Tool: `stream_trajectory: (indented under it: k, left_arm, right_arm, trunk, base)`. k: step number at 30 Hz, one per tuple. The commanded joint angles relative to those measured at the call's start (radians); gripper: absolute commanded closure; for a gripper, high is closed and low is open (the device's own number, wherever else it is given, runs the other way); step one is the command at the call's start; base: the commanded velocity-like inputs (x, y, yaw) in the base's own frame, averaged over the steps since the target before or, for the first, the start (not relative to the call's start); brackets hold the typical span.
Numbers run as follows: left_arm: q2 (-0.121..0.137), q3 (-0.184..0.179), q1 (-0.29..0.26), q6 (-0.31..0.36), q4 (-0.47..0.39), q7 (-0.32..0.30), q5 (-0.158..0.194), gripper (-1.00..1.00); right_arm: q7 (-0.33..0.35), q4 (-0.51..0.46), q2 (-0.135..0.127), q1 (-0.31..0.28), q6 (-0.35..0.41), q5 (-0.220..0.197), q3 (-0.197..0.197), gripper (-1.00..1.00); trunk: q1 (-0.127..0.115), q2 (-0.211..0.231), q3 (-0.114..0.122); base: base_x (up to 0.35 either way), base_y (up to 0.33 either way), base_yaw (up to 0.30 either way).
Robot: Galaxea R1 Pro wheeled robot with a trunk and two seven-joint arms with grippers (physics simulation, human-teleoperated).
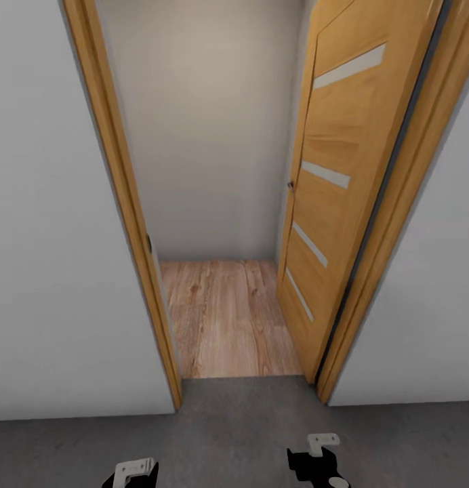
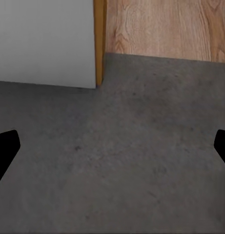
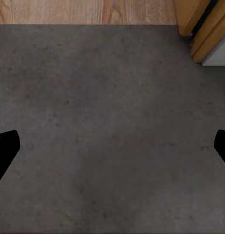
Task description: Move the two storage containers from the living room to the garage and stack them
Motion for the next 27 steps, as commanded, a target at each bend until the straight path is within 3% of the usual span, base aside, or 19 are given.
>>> stream_trajectory:
  k: [1,27]
  left_arm:
    - [-0.001,0.008,-0.001,-0.003,0.0,-0.008,-0.005,-1.0]
    - [-0.001,0.009,-0.001,-0.003,0.0,-0.008,-0.005,-1.0]
  right_arm:
    - [-0.005,0.001,0.0,-0.001,-0.003,0.0,0.005,-1.0]
    - [-0.005,0.001,0.0,-0.001,-0.002,0.0,0.005,-1.0]
  trunk:
    - [0.0,-0.001,-0.001]
    - [0.0,-0.001,-0.001]
  base:
    - [0.128,0.0,0.0]
    - [0.317,0.0,0.0]
